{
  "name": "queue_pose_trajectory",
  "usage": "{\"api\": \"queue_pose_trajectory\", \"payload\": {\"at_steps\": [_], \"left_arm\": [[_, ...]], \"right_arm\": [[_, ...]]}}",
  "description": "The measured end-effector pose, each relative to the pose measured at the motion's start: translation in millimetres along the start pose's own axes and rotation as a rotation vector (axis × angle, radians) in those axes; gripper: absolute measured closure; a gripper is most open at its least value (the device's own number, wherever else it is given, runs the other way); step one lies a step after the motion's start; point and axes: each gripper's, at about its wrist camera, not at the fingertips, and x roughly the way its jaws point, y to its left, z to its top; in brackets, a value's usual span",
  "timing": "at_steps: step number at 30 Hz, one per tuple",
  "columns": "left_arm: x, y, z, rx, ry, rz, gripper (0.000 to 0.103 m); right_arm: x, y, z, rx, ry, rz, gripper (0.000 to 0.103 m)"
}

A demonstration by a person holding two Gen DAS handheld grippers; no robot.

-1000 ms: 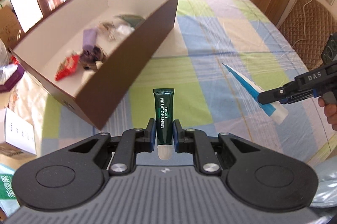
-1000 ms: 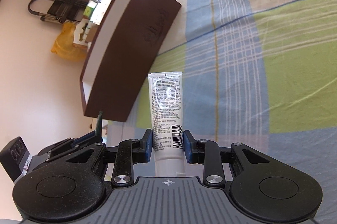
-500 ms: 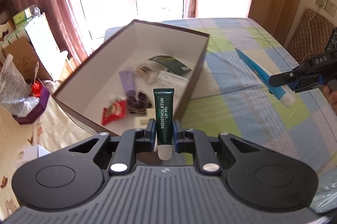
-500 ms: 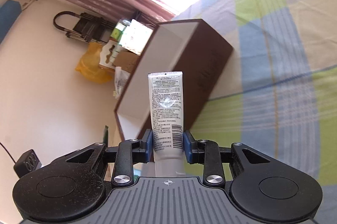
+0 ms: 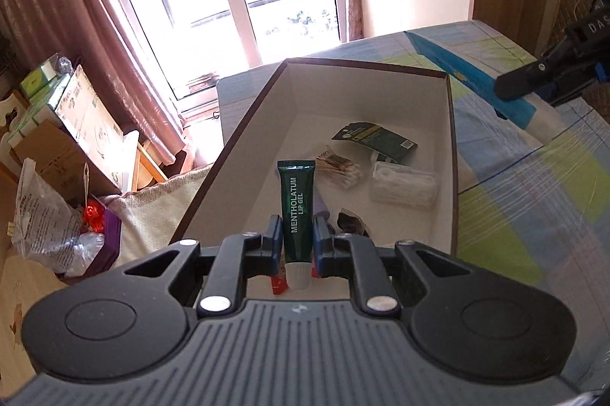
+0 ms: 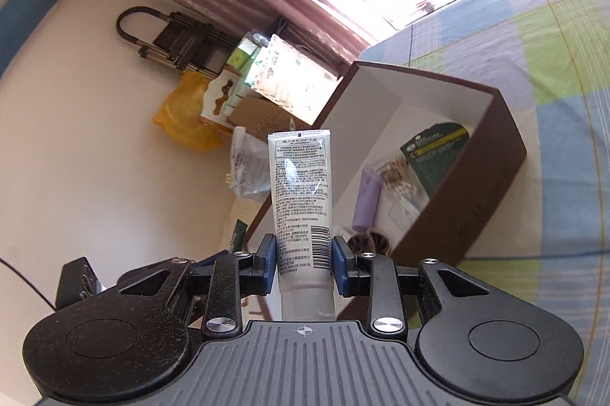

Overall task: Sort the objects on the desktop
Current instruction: 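Carry the lip gel tube and toothpaste tube over the brown box with both tools, then open both tools to drop the lip gel and toothpaste into the box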

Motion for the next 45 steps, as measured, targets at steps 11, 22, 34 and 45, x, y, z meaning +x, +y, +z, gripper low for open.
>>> {"api": "queue_pose_trajectory", "payload": {"at_steps": [11,22,34,45], "left_arm": [[84.9,24.7,18.7,0.125,0.074,-0.020,0.090],[167.8,27.8,27.7,0.162,0.183,-0.023,0.090],[191.0,29.7,26.9,0.149,0.237,-0.014,0.087],[184.3,29.8,30.9,0.146,0.225,-0.017,0.084]], "right_arm": [[77.1,7.2,36.4,-0.146,0.060,-0.249,0.070],[134.1,-13.3,47.6,-0.206,0.133,-0.398,0.070],[148.0,-23.7,60.3,-0.186,0.158,-0.423,0.070],[155.3,-23.0,69.0,-0.183,0.149,-0.410,0.070]]}}
